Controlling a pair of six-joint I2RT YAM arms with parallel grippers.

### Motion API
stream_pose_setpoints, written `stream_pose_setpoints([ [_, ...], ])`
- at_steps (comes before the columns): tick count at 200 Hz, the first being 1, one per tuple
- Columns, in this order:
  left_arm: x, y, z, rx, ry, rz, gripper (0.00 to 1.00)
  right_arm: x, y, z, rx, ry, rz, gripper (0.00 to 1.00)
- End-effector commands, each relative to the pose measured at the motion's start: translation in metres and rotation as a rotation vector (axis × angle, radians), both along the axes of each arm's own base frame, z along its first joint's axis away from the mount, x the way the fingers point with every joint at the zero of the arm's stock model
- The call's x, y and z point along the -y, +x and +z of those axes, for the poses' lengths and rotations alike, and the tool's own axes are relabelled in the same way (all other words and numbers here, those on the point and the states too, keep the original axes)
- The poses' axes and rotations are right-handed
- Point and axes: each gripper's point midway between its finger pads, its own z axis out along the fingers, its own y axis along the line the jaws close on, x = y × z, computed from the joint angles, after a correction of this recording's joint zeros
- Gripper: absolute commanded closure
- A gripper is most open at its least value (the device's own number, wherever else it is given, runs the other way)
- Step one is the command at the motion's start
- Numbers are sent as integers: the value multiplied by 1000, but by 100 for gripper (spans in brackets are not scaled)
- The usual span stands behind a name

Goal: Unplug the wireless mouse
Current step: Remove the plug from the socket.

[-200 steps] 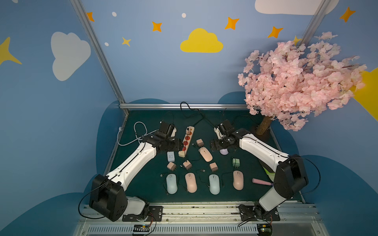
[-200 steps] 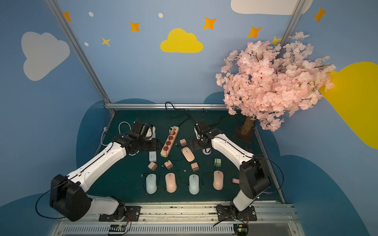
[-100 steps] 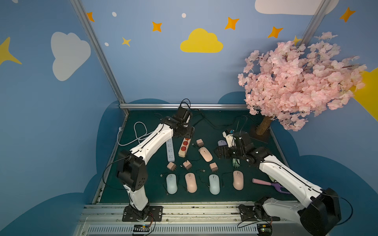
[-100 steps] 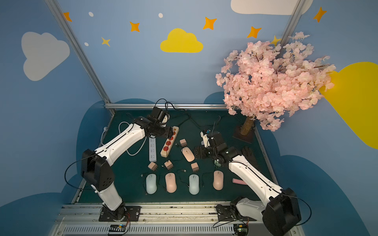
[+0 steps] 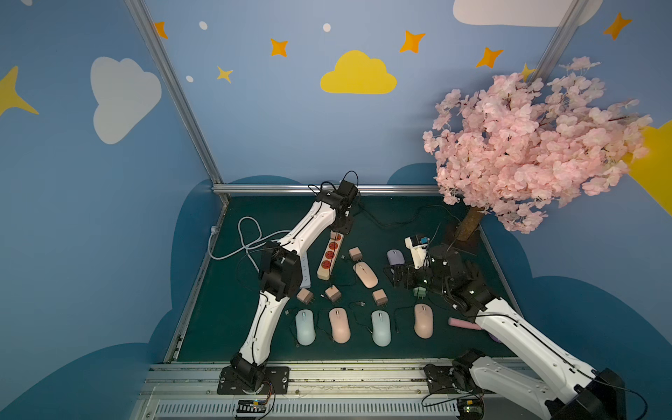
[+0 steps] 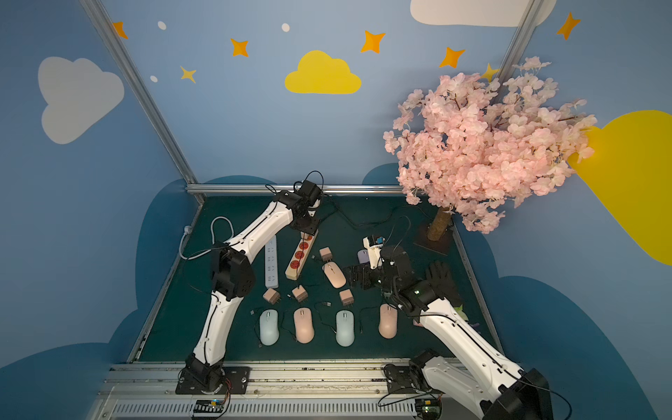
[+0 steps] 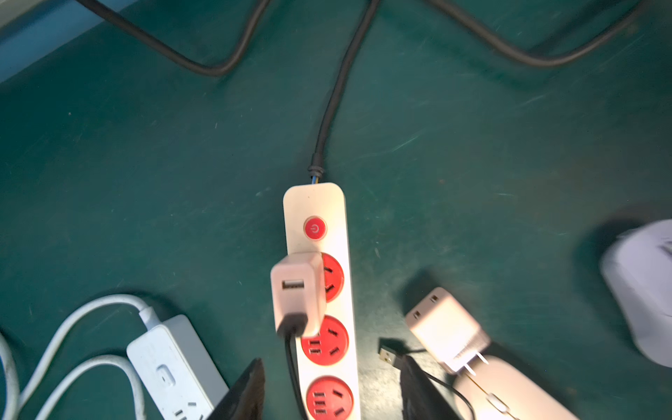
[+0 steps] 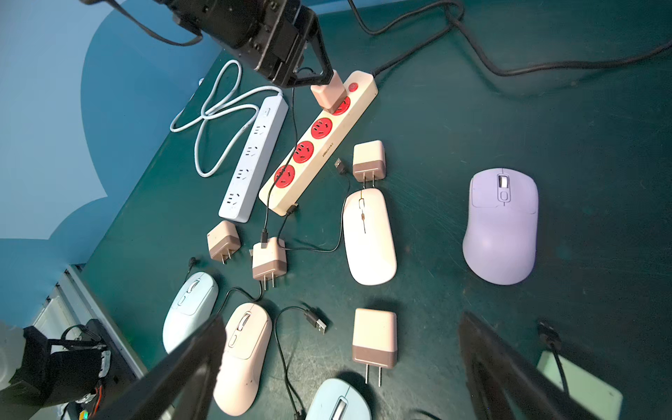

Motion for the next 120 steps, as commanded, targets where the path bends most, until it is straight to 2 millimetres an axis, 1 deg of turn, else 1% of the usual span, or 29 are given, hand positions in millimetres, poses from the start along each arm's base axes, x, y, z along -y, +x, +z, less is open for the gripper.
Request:
stream_pose_setpoints([
  [1,-11,-4,-2,-32,77,-24,43,1,-2,1,-3,21,-3,2],
  [27,-14,1,-11,-60,38,-7,42,-1,-2,-1,-13,25,4,3],
  [63,-14,0,-25,-99,31,-23,42,-4,-2,-6,-41,28,14,3],
  [83,-15,0,-34,-121,33,-22,45,-6,-2,-8,-52,33,17,3],
  [120,-15,5,-41,-134,13,-15,51,-6,-3,-7,-59,31,21,4],
])
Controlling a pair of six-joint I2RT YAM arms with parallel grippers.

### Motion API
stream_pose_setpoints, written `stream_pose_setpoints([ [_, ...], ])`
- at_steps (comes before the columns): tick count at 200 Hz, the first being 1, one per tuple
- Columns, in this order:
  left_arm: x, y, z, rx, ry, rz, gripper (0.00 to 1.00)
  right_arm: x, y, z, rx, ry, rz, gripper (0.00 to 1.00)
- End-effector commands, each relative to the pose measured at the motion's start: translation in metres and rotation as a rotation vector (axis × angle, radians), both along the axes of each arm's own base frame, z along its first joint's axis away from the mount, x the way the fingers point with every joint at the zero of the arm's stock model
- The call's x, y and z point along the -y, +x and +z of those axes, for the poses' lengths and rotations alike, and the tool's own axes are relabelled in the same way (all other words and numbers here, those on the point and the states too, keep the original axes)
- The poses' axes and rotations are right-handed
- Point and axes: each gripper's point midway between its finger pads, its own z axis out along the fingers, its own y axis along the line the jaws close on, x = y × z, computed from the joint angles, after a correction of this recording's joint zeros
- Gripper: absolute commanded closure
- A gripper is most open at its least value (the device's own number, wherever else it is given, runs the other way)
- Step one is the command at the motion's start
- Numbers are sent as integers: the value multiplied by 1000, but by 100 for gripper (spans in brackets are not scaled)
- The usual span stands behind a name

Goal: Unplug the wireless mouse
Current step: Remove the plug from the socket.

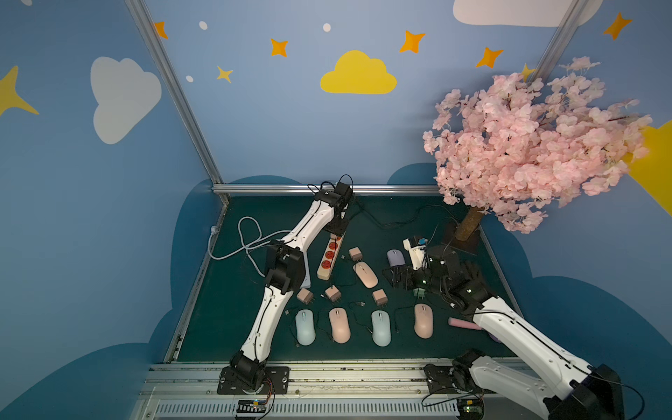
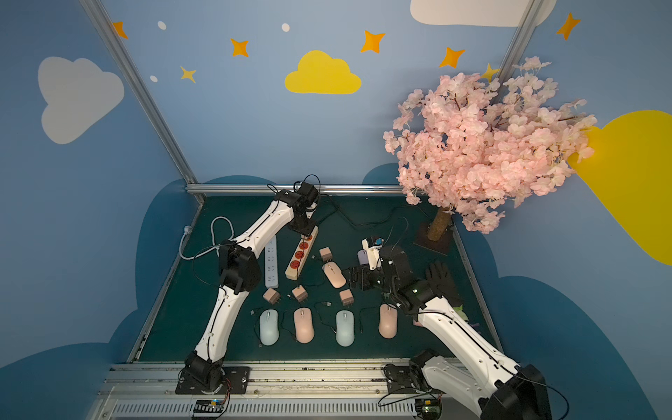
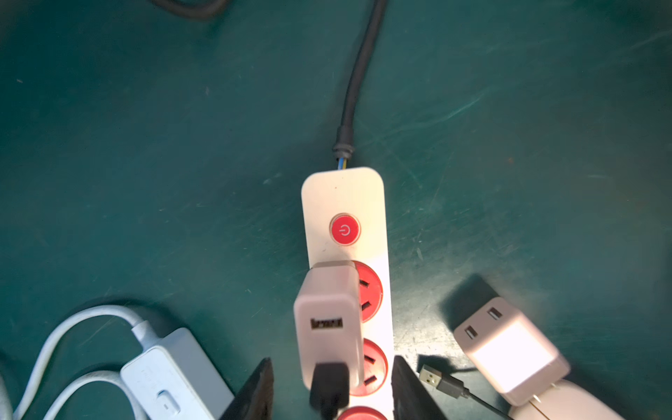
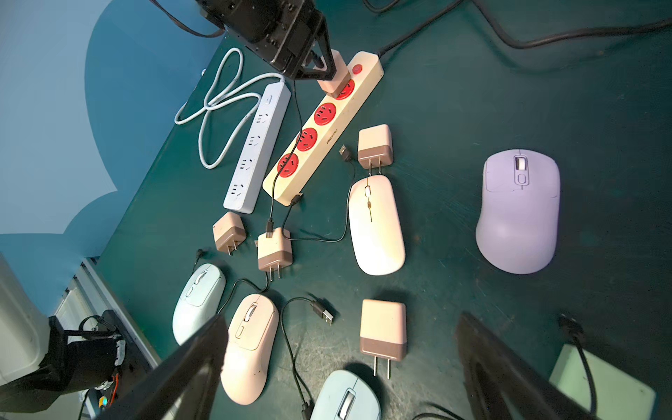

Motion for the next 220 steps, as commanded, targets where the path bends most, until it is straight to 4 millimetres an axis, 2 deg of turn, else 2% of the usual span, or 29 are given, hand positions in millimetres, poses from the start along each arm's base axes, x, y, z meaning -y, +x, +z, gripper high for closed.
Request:
stream_pose_setpoints([
  [1,2,-2,-6,-34,-21,-7,51,-1,-1,1,-9,10,5,4],
  [79,5,2,-17,-54,-43,-2,69,-2,0,-1,-15,4,7,5],
  [128,2,3,-11,-52,-67,13,82,-5,6,-3,-22,18,-7,4],
  [145,4,5,-1,-63,-153,35,86,-13,17,0,-15,59,-26,3],
  [167,3,9,9,-72,-247,57,91,-24,36,-1,-86,108,-89,2],
  [180,0,11,13,-81,-291,74,96,-35,48,-6,-150,122,-105,2],
  [220,-13,16,11,-122,-385,121,97,-79,79,-19,-283,139,-54,7],
])
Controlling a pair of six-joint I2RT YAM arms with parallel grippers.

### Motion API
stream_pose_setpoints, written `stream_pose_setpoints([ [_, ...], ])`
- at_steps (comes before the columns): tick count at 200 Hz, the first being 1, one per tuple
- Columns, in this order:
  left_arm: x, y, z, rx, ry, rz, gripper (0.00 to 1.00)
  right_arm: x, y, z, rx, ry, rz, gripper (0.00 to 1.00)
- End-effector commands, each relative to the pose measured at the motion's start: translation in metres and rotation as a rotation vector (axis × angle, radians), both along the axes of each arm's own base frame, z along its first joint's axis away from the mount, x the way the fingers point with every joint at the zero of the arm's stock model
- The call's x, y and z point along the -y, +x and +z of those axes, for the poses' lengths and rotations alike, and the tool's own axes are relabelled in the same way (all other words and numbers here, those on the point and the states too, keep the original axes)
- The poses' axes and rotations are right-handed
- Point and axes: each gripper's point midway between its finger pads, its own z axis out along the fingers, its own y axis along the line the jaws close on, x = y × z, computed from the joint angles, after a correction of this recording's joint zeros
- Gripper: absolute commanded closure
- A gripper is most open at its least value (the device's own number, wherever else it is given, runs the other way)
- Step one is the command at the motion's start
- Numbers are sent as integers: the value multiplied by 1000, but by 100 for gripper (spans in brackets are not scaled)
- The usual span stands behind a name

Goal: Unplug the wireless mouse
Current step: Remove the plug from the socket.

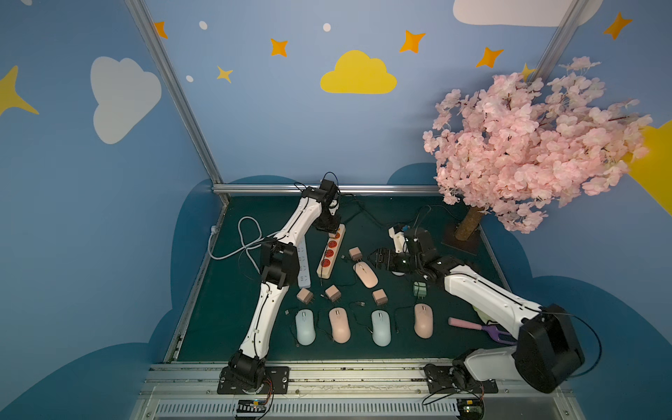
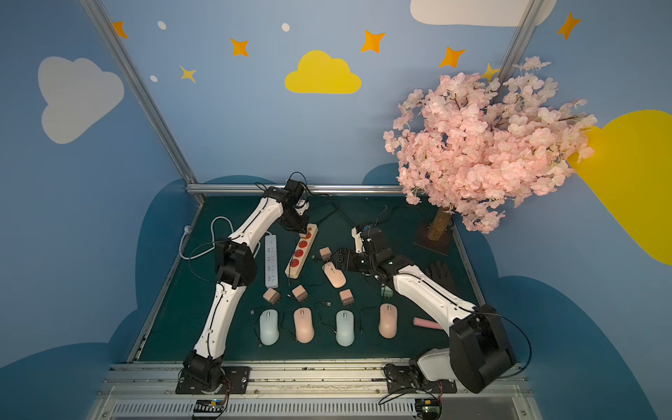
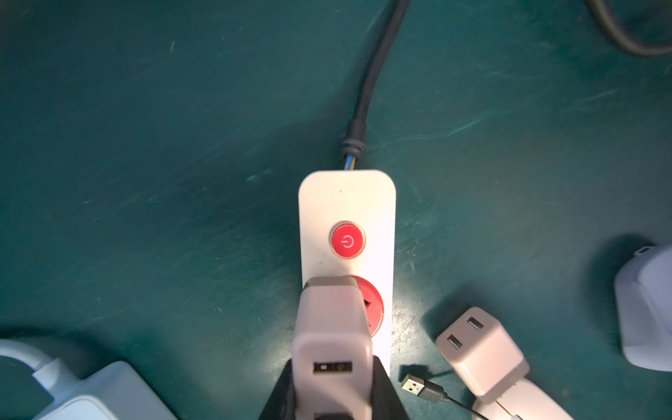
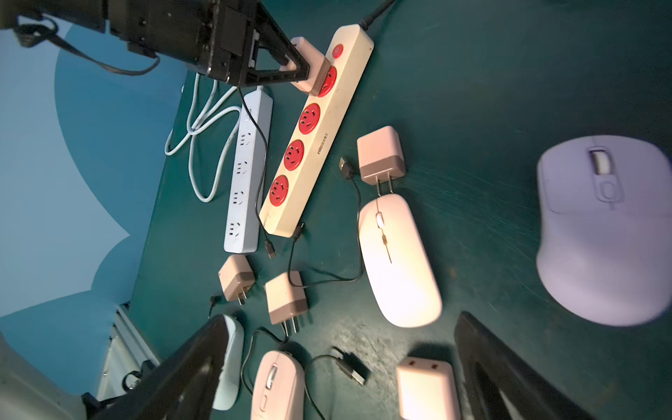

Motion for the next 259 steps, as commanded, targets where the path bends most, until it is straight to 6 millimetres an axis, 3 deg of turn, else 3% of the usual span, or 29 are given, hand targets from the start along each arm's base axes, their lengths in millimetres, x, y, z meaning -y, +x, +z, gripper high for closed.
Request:
stream_pose_setpoints([
  [1,2,2,21,-1,-118,28,97,-28,15,9,-45,70,19,7],
  [70,-13,6,12,-85,-344,86,97,-86,56,-11,-119,115,46,21],
  [110,-27,13,7,-110,-440,141,97,-106,80,-30,-179,88,46,31],
  [142,-40,16,2,-113,-458,178,97,-118,95,-45,-219,45,59,32],
  [196,-55,16,-12,-120,-420,257,97,-133,109,-70,-283,12,77,36],
  [259,-56,13,-18,-126,-419,270,97,-146,107,-95,-338,-13,105,42],
])
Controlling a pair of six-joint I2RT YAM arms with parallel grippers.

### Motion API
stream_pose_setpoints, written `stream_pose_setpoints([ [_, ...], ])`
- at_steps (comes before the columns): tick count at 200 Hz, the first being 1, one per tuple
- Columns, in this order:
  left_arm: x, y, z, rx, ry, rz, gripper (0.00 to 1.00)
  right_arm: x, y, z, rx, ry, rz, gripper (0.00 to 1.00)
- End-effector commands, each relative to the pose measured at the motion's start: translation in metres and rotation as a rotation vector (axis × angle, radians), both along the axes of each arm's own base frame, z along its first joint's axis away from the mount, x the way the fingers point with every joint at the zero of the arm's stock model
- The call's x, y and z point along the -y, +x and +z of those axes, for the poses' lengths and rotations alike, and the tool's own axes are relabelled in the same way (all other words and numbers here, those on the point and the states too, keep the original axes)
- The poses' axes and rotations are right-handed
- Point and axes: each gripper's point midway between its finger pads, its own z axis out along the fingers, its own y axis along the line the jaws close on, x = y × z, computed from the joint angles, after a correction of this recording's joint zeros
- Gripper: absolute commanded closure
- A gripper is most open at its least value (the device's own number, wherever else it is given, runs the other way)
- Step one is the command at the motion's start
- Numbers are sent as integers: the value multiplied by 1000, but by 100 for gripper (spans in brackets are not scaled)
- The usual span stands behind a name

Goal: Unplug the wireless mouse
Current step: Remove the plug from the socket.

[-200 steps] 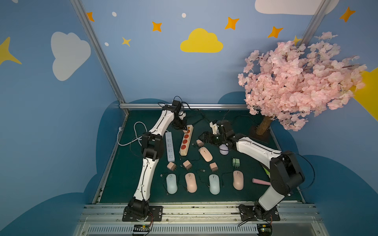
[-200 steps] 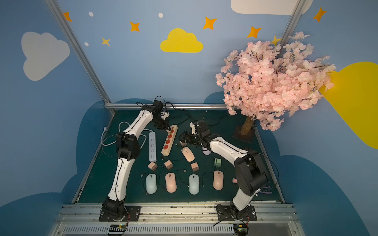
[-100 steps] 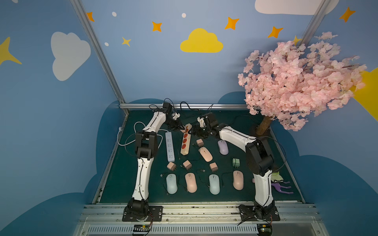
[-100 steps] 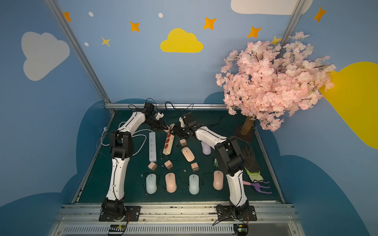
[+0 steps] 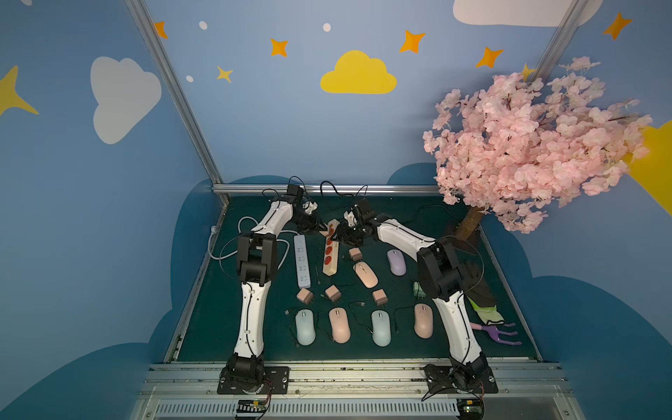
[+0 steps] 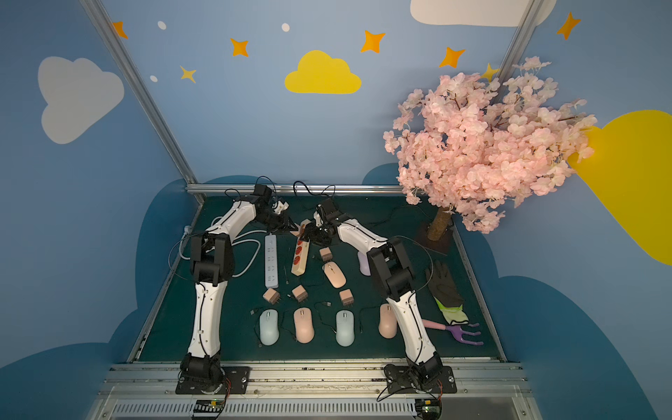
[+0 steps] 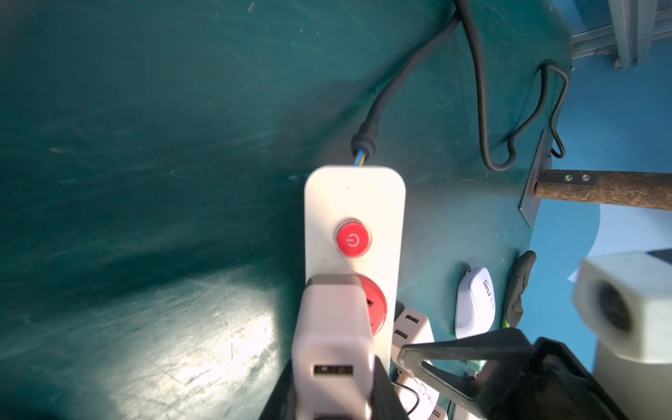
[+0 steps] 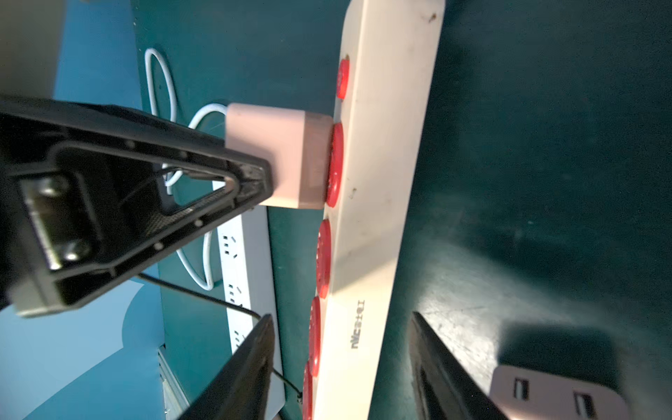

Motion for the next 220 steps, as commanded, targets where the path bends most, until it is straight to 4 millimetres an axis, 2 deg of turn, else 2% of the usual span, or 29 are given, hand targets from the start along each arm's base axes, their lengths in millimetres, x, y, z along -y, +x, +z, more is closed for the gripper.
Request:
stream_pose_setpoints([
  [1,-21,3,-6,-9,69,57,97,-5,-9,-9,-37,-15,29,42],
  [37,-20,2,-9,-15,63,55,97,-10,-9,-19,-60,4,37,46],
  [125,-19,0,-13,-22,59,52,97,-26,-5,-29,-87,74,58,57],
  [167,-17,0,-12,-14,46,51,97,-21,-3,-38,-129,68,18,69],
  [194,-15,2,4,37,19,67,97,-14,-3,-44,-164,61,-21,85],
  [220,-14,3,19,92,78,79,97,-13,-4,-44,-165,54,-19,97],
])
